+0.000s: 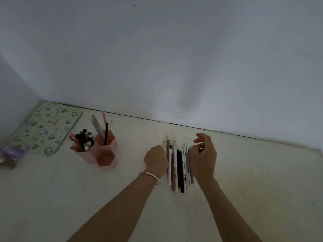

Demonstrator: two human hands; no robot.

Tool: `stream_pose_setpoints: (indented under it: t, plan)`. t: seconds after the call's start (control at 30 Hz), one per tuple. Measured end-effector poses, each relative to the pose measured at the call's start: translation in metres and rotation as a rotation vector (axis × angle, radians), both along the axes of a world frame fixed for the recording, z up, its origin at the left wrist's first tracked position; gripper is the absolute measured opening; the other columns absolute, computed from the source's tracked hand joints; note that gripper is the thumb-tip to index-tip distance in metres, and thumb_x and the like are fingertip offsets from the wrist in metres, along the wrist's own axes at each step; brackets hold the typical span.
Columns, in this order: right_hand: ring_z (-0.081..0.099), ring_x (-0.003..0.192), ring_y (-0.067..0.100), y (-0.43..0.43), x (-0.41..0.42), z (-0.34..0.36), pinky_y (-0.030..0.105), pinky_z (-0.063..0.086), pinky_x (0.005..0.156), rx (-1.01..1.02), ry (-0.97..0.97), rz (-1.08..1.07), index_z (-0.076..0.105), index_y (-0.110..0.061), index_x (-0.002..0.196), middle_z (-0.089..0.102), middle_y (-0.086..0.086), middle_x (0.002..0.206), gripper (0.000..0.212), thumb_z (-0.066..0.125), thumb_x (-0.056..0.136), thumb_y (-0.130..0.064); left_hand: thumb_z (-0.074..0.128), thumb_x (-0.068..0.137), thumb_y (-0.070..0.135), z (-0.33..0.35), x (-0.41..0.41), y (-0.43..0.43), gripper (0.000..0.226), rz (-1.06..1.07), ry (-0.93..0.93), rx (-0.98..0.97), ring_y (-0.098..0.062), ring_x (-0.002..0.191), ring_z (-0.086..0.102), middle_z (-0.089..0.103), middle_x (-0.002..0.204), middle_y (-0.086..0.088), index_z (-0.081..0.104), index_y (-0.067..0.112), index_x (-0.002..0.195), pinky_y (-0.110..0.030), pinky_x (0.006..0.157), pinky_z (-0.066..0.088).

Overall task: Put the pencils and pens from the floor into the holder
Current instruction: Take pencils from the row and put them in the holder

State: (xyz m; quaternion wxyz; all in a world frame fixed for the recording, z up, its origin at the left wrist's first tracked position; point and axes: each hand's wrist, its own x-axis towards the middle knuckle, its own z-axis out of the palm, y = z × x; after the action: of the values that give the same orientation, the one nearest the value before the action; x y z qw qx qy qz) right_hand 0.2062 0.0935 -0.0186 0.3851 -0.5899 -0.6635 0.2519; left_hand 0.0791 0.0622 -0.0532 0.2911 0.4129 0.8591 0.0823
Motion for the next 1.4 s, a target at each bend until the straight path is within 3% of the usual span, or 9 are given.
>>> stream_pose_setpoints:
  t: [0.17, 0.3, 0.53, 0.7, 0.9, 1.03, 1.2, 1.3, 1.4]
  plan:
    - [0.057, 0.065, 0.016, -0.004, -0.008, 0.000, 0.029, 0.049, 0.057, -0.016, -0.008, 0.032, 0.059, -0.017, 0.113, 0.063, -0.003, 0.090, 0.039, 0.052, 0.083, 0.007, 0.058, 0.089, 0.017, 0.005, -0.003, -0.002, 0.014, 0.062, -0.090, -0.007, -0.026, 0.099, 0.066, 0.067, 0.108, -0.008, 0.063, 0.011, 0.100, -0.033, 0.081, 0.054]
    - [0.056, 0.064, 0.012, -0.005, -0.013, 0.002, 0.020, 0.045, 0.057, -0.016, -0.010, 0.035, 0.059, -0.015, 0.112, 0.062, -0.003, 0.089, 0.038, 0.051, 0.082, 0.008, 0.053, 0.092, 0.007, 0.009, 0.008, -0.004, 0.019, 0.071, -0.033, 0.034, -0.023, 0.105, 0.064, 0.066, 0.112, -0.006, 0.064, 0.012, 0.106, -0.028, 0.082, 0.050]
    - [0.056, 0.064, 0.013, -0.007, -0.012, 0.003, 0.023, 0.045, 0.056, -0.007, 0.003, 0.037, 0.059, -0.015, 0.110, 0.062, -0.003, 0.087, 0.038, 0.051, 0.082, 0.008, 0.050, 0.091, 0.006, 0.008, 0.004, -0.007, 0.023, 0.117, -0.129, 0.038, -0.029, 0.112, 0.061, 0.063, 0.120, -0.012, 0.061, 0.006, 0.112, -0.034, 0.089, 0.050]
    - [0.056, 0.065, 0.011, -0.007, -0.015, 0.010, 0.018, 0.045, 0.057, -0.042, -0.008, 0.060, 0.059, -0.018, 0.110, 0.062, -0.004, 0.089, 0.036, 0.051, 0.084, 0.006, 0.061, 0.087, 0.013, 0.024, -0.026, -0.012, 0.015, 0.116, -0.176, 0.127, -0.028, 0.094, 0.067, 0.069, 0.103, -0.012, 0.065, 0.004, 0.099, -0.032, 0.079, 0.054]
    - [0.060, 0.081, 0.014, -0.015, -0.053, -0.011, 0.022, 0.048, 0.073, -0.197, -0.325, 0.232, 0.065, -0.011, 0.100, 0.067, 0.001, 0.094, 0.018, 0.050, 0.092, -0.006, 0.059, 0.091, 0.018, 0.101, -0.073, -0.032, 0.007, 0.164, -0.186, 0.560, -0.012, 0.074, 0.064, 0.067, 0.086, 0.003, 0.063, 0.014, 0.096, -0.020, 0.067, 0.050]
    - [0.060, 0.091, 0.013, -0.022, -0.092, -0.036, 0.017, 0.045, 0.074, -0.198, -0.542, 0.305, 0.062, -0.008, 0.110, 0.065, 0.005, 0.106, 0.019, 0.049, 0.097, -0.014, 0.059, 0.089, 0.014, 0.140, -0.095, -0.050, 0.007, 0.187, -0.216, 0.741, 0.003, 0.067, 0.059, 0.062, 0.076, 0.014, 0.063, 0.019, 0.092, -0.007, 0.061, 0.045]
    - [0.058, 0.114, 0.022, -0.023, -0.111, -0.050, 0.026, 0.051, 0.087, -0.192, -0.876, 0.270, 0.050, -0.006, 0.123, 0.055, 0.012, 0.125, 0.026, 0.049, 0.097, -0.010, 0.058, 0.090, 0.020, 0.153, -0.112, -0.066, 0.008, 0.258, -0.259, 0.739, -0.010, 0.068, 0.066, 0.064, 0.075, 0.011, 0.065, 0.016, 0.090, -0.026, 0.067, 0.056]
    - [0.059, 0.114, 0.025, -0.024, -0.115, -0.052, 0.029, 0.053, 0.086, -0.219, -0.846, 0.260, 0.045, -0.004, 0.124, 0.056, 0.014, 0.123, 0.028, 0.046, 0.097, -0.005, 0.057, 0.092, 0.024, 0.151, -0.124, -0.075, 0.019, 0.353, -0.342, 0.776, -0.019, 0.069, 0.070, 0.068, 0.073, 0.003, 0.068, 0.009, 0.086, -0.038, 0.074, 0.058]
    - [0.062, 0.090, 0.033, -0.020, -0.120, -0.041, 0.041, 0.054, 0.077, -0.265, -0.471, 0.247, 0.026, -0.008, 0.140, 0.060, 0.014, 0.101, 0.057, 0.046, 0.088, -0.002, 0.057, 0.094, 0.024, 0.152, -0.143, -0.083, 0.020, 0.378, -0.333, 0.812, -0.015, 0.067, 0.071, 0.072, 0.083, -0.005, 0.069, 0.009, 0.097, -0.031, 0.069, 0.059]
